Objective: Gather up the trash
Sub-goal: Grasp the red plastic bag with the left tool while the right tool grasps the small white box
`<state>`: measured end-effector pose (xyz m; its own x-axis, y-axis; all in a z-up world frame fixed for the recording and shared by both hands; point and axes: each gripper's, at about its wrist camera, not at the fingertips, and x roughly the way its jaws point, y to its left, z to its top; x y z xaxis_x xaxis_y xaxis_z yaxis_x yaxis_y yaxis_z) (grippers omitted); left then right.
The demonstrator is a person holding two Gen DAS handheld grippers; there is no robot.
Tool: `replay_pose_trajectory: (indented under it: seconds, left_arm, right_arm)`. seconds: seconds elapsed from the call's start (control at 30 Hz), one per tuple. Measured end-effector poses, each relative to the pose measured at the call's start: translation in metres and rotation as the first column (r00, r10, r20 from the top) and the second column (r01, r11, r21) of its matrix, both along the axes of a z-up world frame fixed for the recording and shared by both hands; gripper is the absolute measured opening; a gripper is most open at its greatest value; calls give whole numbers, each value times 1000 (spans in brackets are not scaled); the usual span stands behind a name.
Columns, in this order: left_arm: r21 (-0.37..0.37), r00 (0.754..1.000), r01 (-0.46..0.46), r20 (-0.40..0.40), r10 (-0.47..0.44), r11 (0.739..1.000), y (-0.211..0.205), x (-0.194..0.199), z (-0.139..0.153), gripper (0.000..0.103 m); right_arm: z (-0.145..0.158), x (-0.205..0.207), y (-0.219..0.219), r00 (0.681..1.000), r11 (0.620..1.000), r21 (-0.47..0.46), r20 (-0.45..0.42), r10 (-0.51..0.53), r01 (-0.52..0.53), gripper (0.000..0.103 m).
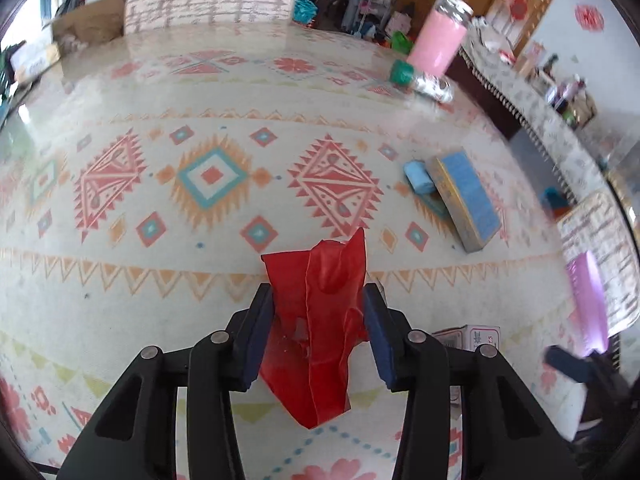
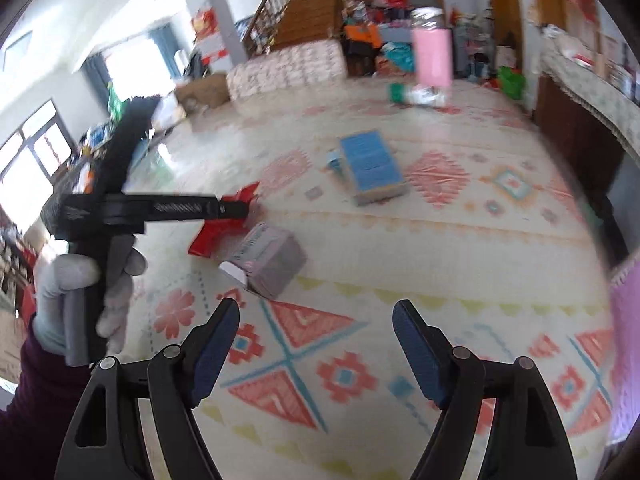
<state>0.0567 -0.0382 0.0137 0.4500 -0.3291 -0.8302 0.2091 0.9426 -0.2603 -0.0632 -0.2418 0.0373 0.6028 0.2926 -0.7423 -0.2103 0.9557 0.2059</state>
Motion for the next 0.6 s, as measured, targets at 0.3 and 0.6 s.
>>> replay_pose_trajectory:
  seconds: [0.3,0.6]
  left_arm:
    - [-150,998,-25,-56,16,988,32,3,0,55]
    - [-117,999,1,-43,-6,993,27,1,0,67]
  right_arm:
    - [-13,45,46,999,1000,-7,-37,-14,14,83]
    - [-23,63,66,996,997,-48,-63,-56,53,59]
